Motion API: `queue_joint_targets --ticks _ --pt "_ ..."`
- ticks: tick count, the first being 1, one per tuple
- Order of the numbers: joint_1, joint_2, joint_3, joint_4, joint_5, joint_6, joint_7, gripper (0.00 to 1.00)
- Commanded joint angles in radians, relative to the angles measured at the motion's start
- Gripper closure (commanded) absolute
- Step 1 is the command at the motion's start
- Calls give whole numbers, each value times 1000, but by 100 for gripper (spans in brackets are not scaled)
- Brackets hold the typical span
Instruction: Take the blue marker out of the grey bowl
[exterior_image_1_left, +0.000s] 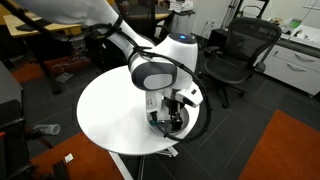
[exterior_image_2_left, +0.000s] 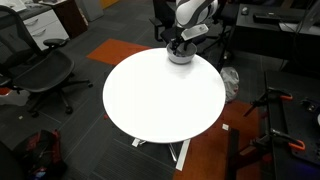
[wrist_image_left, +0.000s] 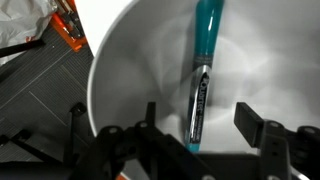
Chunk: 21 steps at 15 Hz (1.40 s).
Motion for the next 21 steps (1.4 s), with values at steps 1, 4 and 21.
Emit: queue_joint_targets --ticks 1,4,21 --pt "-13 19 8 47 11 -51 6 51" --pt "-17 25 9 57 12 -59 5 73" --pt "87 -327 -21 -195 -85 -125 -7 95"
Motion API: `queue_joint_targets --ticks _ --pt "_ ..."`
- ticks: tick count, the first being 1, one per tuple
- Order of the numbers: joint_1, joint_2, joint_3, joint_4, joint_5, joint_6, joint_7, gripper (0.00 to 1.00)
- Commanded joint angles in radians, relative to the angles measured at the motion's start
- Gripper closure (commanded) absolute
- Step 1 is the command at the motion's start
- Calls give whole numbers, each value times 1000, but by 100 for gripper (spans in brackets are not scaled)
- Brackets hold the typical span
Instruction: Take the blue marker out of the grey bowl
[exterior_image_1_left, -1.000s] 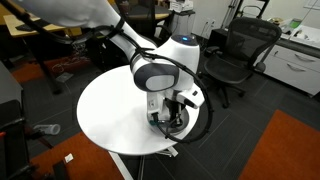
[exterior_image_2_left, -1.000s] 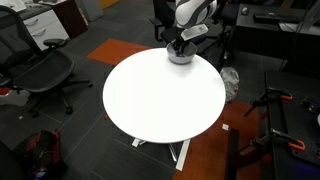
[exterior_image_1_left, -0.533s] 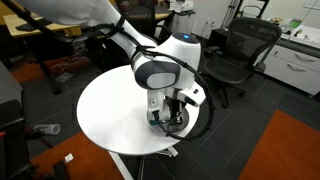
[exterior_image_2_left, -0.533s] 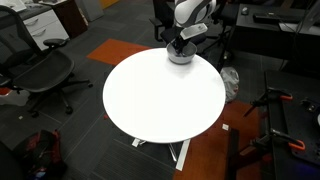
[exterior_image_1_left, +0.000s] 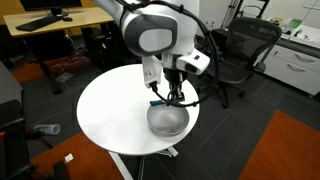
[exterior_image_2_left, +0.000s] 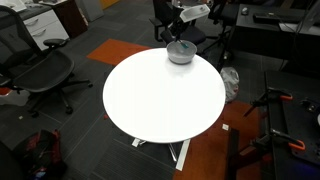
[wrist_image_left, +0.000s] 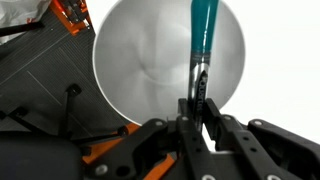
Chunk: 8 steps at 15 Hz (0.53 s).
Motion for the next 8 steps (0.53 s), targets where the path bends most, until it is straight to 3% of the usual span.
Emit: queue_joint_targets --ticks 1,4,8 --pt "43 -178 -7 -170 -65 -60 -12 95" --pt "56 -289 13 -290 -104 -88 -59 95" --pt "42 -404 48 -455 -105 -73 -219 95"
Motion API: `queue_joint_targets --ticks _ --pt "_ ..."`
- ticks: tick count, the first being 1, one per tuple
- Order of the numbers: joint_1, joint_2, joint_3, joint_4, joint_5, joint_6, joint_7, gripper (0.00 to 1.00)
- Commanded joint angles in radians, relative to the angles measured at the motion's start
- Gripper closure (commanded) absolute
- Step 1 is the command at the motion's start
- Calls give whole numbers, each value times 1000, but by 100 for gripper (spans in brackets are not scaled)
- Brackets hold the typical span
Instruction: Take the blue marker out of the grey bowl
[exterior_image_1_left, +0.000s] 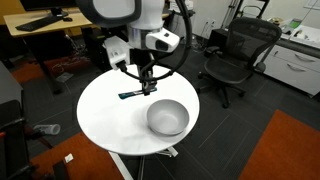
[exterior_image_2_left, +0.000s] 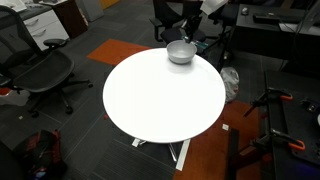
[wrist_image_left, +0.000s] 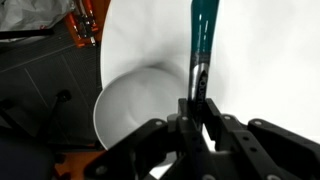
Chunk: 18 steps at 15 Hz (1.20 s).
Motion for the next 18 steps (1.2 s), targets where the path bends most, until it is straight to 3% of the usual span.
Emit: queue_joint_targets --ticks 1,8,11,18 --pt "-12 -128 16 -178 -17 16 -112 95" --pt "-29 -92 -2 -278 -29 132 -165 95" --pt "-31 -45 -2 -283 -34 208 -156 95" --pt "-24 57 10 -261 -48 257 -151 95"
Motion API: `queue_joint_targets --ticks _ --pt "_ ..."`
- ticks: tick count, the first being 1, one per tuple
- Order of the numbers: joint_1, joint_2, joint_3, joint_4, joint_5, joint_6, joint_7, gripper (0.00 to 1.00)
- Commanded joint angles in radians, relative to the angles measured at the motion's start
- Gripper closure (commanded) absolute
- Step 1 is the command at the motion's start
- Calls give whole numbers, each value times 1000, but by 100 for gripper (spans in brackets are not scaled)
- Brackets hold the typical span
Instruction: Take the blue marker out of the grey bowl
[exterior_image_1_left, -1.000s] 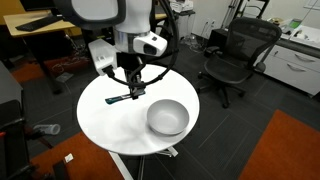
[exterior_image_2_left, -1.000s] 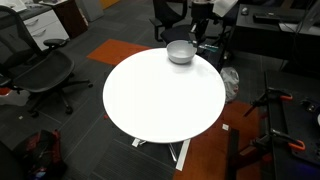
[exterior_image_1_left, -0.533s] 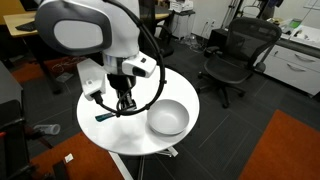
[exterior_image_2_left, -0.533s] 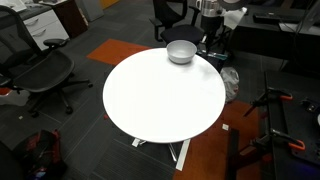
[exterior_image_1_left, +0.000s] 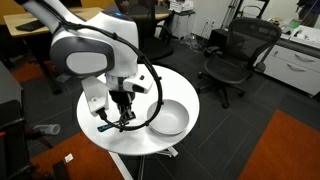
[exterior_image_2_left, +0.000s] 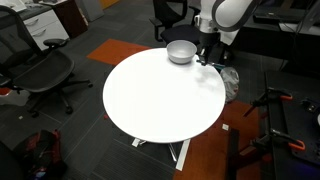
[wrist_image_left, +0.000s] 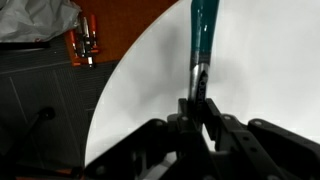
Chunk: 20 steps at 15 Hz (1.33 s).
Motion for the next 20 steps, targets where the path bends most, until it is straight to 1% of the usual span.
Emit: queue_joint_targets --ticks 1,4,7,8,9,10,11,13,16,17,20 --pt "1 39 8 14 -20 53 1 95" --pt "1 64 15 20 -17 108 -3 95" --pt "-3 82 31 24 -12 138 -17 95" --pt "-1 86 33 26 -14 144 -14 56" --pt "-6 87 41 27 -8 140 -22 54" --pt "-3 90 40 28 -12 142 -17 49" --pt "-5 91 43 29 -10 141 -19 40" --pt "-1 88 38 31 -16 140 -12 27" --pt "4 54 38 28 -15 112 -5 3" --pt "8 32 38 24 -16 98 -5 0" --pt "20 -31 37 12 -25 56 -6 0"
